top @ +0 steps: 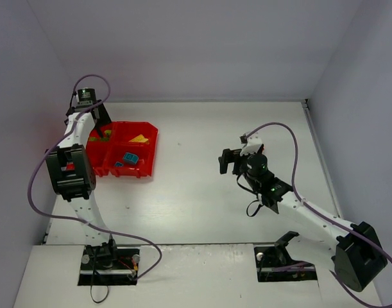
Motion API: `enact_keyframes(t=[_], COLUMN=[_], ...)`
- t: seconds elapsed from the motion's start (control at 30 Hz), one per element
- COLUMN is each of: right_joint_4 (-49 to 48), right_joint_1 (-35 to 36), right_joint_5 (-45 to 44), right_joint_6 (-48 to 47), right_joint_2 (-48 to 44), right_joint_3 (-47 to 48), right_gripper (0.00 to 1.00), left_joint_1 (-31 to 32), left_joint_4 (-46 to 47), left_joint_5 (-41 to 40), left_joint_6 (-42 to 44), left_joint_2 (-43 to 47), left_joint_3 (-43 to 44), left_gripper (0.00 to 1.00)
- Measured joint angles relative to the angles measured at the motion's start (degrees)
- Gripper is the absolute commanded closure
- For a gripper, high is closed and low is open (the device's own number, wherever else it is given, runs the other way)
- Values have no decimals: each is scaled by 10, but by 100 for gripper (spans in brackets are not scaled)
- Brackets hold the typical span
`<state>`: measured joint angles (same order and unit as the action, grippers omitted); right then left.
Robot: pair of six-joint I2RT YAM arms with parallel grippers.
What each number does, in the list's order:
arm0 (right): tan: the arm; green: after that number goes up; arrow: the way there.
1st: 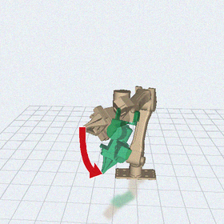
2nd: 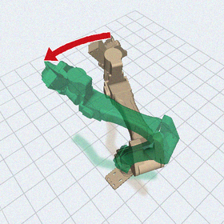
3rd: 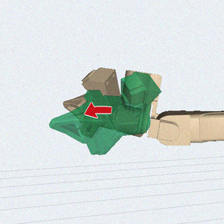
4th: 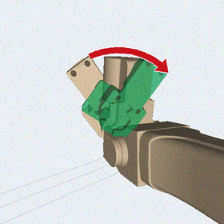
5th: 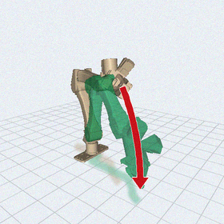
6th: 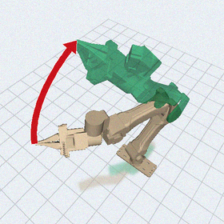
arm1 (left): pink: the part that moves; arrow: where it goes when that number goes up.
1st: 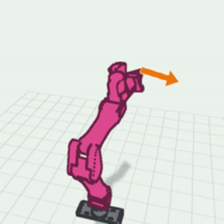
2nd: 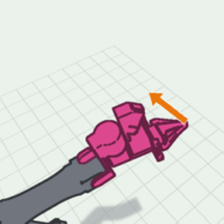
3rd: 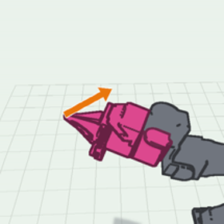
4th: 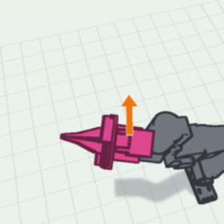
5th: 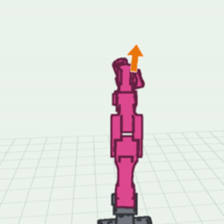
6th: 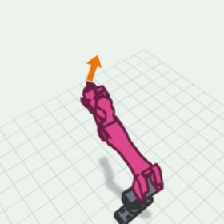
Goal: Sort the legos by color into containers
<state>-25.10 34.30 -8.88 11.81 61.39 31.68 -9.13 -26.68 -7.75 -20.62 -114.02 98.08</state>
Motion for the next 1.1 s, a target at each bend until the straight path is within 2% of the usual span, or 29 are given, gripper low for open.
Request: enact_keyframes(t=[0.17, 0.33, 0.6, 0.67, 0.7, 0.77, 0.83, 0.87, 0.97, 1.1], right_joint_4=[2, 50, 128, 144, 153, 168, 182, 192, 218, 240], right_joint_1=[-22, -75, -162, -183, -196, -220, -243, -254, -276, -276], right_joint_5=[-48, -74, -87, -83, -81, -73, -66, -63, -61, -61], right_joint_6=[40, 77, 125, 130, 133, 139, 145, 151, 178, 210], right_joint_2=[0, 18, 102, 124, 135, 154, 172, 184, 231, 278], right_joint_3=[-8, 20, 112, 127, 135, 148, 162, 173, 215, 259], right_gripper=[0, 5, 20, 23, 30, 32, 31, 26, 18, 17], left_joint_1=[2, 28, 198, 232, 242, 255, 263, 267, 283, 299], left_joint_4=[3, -9, -17, -19, -19, -24, -30, -39, -49, -52], left_joint_5=[35, 73, 132, 150, 155, 163, 168, 169, 170, 171], left_joint_6=[-23, -52, -47, -37, -33, -23, -16, -12, -4, 5], left_joint_2=[40, 171, 374, 399, 407, 411, 404, 398, 386, 395], left_joint_3=[-40, -108, -154, -183, -200, -232, -260, -269, -283, -285], left_gripper=[32, 31, 31, 31, 31, 31, 31, 31, 31, 31])
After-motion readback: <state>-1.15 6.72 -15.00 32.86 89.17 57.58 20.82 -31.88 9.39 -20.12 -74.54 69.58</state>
